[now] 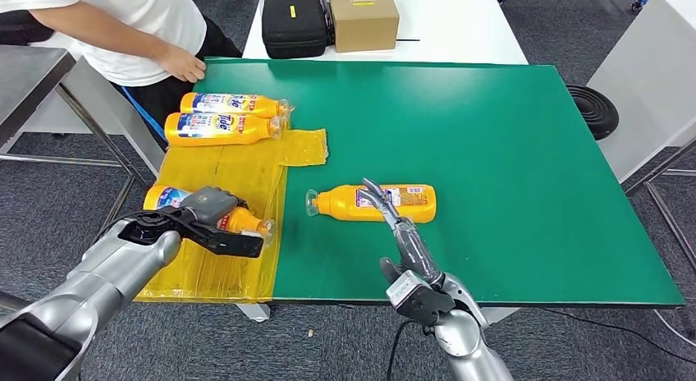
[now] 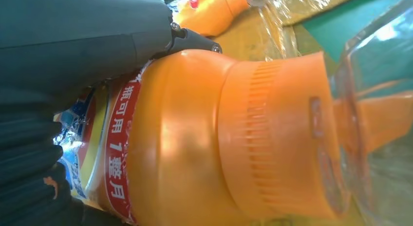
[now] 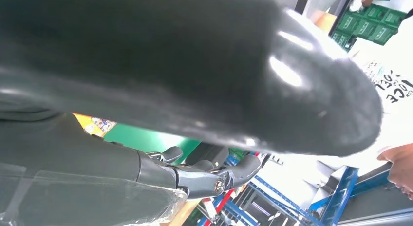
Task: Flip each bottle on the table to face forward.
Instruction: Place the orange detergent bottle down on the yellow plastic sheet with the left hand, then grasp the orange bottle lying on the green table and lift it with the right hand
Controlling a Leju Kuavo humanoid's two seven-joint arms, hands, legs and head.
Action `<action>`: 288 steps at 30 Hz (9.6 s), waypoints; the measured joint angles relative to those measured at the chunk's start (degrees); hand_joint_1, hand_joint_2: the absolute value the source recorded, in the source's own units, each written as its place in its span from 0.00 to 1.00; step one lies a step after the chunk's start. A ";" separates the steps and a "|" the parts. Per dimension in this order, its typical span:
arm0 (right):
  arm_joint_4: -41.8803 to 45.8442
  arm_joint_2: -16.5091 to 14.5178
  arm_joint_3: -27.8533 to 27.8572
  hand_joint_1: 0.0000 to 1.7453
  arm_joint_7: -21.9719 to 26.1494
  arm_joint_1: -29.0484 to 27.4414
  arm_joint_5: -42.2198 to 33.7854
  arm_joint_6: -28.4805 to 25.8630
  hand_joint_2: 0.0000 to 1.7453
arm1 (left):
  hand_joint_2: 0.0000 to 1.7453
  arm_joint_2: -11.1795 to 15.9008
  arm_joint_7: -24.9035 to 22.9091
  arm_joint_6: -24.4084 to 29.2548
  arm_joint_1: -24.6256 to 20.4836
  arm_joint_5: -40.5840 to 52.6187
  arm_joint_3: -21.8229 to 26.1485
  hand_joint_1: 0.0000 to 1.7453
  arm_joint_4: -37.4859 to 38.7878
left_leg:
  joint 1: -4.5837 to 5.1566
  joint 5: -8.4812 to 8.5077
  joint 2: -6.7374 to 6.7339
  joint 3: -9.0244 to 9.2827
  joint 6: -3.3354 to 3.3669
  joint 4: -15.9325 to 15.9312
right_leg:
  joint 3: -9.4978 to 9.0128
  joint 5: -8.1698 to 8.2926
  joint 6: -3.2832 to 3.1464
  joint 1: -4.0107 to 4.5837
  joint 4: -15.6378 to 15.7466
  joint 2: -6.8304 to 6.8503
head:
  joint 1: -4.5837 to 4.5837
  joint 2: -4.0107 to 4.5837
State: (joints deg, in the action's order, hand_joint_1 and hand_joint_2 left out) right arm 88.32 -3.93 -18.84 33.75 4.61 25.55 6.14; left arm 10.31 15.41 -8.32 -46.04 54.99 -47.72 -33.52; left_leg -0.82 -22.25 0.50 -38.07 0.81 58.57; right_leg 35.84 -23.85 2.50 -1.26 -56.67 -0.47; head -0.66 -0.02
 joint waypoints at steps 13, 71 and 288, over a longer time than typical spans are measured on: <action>0.02 -0.02 1.36 0.00 0.00 -0.62 0.19 -0.16 0.00 | 1.00 -2.88 0.76 -3.99 -3.04 0.91 -3.53 0.03 4.45 | 0.00 0.00 0.00 -0.01 0.00 0.00 | 0.00 0.00 0.00 0.00 0.00 0.00 | 0.01 0.00; -4.56 -0.33 1.81 0.00 1.86 0.90 -0.60 -0.16 0.00 | 1.00 3.52 3.15 -4.15 -2.55 -3.54 -5.49 0.00 1.63 | -0.01 0.01 0.03 0.06 0.01 -0.01 | -0.13 -0.01 0.00 0.02 -0.02 0.03 | 0.01 0.00; -63.68 7.96 -19.25 1.00 -7.74 41.71 11.21 11.03 1.00 | 1.00 -11.69 12.03 5.34 37.24 -47.48 49.99 0.00 -32.40 | 0.06 0.09 0.01 0.17 0.12 0.01 | -0.23 0.08 0.07 -0.05 -0.01 0.03 | -0.01 0.00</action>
State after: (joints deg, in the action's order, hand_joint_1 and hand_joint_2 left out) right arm 24.64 4.02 -38.09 26.01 46.33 36.76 17.17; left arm -1.38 27.45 -2.98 -8.80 7.51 2.27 -65.92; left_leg -0.76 -22.16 0.51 -37.90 0.93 58.58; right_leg 35.61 -23.78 2.57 -1.31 -56.68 -0.44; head -0.67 -0.02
